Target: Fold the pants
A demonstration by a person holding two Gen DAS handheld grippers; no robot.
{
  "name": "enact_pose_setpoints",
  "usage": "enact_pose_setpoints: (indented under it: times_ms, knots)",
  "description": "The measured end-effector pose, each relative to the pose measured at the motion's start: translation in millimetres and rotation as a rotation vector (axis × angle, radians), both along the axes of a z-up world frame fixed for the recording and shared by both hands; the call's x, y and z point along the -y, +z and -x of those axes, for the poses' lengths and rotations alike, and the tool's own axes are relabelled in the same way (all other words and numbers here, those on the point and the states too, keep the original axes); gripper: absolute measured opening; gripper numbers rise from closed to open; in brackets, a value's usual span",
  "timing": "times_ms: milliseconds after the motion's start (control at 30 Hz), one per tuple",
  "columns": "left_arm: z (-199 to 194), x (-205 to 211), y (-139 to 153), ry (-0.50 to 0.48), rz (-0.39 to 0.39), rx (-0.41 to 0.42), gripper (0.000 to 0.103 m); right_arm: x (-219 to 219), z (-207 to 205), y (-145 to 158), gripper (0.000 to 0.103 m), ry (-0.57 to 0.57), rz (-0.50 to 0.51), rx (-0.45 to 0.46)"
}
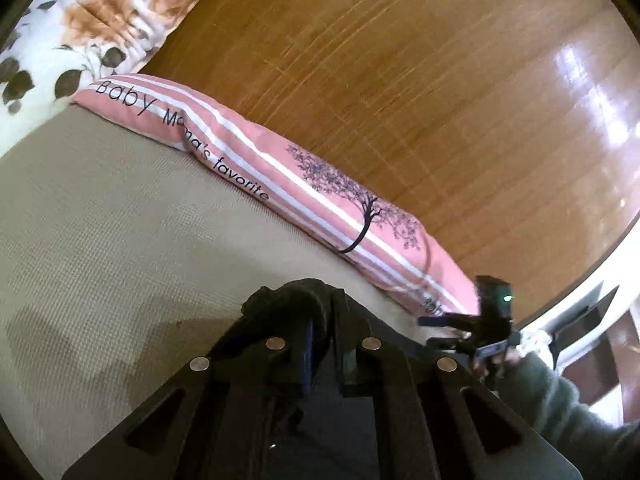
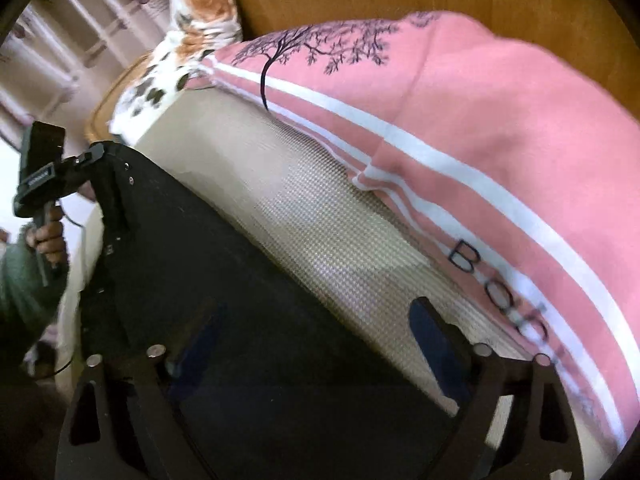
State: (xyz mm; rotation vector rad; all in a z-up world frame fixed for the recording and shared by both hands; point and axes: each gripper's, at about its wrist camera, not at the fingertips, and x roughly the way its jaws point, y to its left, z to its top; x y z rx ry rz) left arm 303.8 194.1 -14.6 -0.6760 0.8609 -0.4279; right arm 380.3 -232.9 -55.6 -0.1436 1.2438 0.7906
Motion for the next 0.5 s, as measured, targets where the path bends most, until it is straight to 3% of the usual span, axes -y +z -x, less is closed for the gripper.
enact_pose_setpoints:
  times_ms: [167, 267, 500]
  knots:
    - [2, -2, 0, 0.027, 0.005, -0.013, 0.007, 3, -17, -26, 0.072, 0.109, -0.035, -0.124]
    - [2, -4, -2, 0.042, -0.01, -0.021, 0.007, 13, -14, -29, 0.062, 0.154, -0.069, -0.146]
    - [-5, 1, -5, 0.045, -0.047, -0.042, 0.007, 41, 2, -34, 0.023, 0.196, -0.054, -0.197]
